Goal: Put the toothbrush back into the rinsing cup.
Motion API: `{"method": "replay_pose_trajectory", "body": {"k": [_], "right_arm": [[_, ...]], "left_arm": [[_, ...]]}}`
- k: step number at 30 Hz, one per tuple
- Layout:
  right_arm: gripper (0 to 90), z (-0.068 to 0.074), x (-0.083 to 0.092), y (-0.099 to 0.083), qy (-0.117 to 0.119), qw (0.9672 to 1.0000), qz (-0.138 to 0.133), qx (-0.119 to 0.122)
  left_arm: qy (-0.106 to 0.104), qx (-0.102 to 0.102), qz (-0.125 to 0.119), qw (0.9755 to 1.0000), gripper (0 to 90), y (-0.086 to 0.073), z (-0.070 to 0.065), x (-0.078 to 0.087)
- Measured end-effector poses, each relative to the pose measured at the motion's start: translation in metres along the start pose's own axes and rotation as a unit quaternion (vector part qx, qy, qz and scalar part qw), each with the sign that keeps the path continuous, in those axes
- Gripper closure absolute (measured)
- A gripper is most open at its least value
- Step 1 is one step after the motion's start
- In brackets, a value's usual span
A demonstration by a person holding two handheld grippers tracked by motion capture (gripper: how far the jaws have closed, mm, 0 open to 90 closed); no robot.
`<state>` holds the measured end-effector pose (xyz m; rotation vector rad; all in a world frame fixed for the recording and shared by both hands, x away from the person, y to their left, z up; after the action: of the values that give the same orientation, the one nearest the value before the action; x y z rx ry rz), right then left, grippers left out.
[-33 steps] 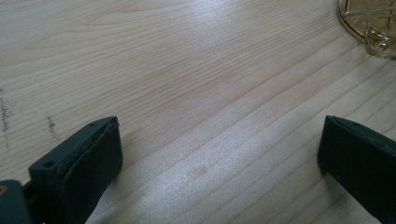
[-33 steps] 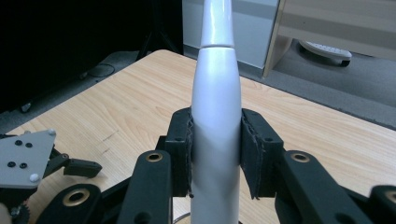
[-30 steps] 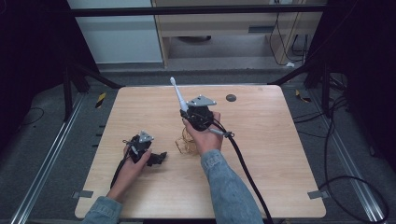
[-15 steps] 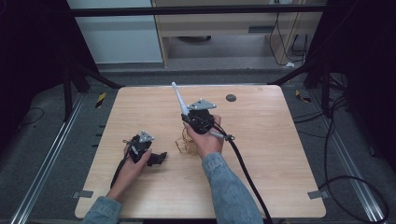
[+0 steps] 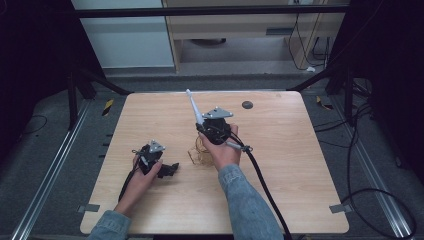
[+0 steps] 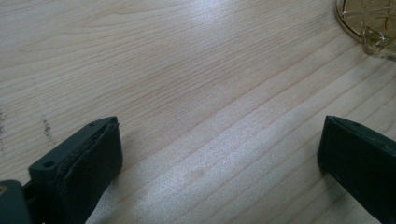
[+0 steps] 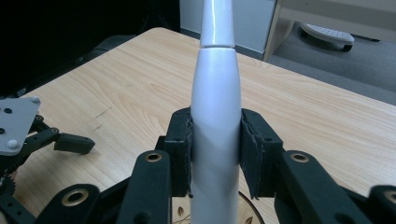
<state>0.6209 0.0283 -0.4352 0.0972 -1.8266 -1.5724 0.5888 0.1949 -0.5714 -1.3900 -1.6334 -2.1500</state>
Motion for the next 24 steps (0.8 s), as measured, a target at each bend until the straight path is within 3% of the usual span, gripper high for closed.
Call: {"method": "replay_pose_trajectory", "body": {"k": [24], "right_arm": [[66.4,0.001,-0.001,-0.010,0.001,1.0000,0.009,0.000]], "left_arm": [[0.000,-0.001,0.000,1.0000,0.0,0.000,0.000,0.000]]}}
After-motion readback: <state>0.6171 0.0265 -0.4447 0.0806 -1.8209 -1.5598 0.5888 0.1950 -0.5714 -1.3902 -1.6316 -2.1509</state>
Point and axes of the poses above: each handheld gripper's, and its own axes: x roughly backward along the jaws, y roughly out of its top, z roughly to its left, the point moved 9 cm from there along -x, roughly forward along the jaws, and after that the axes turned 1 degree about -y, right-handed, at the moved point
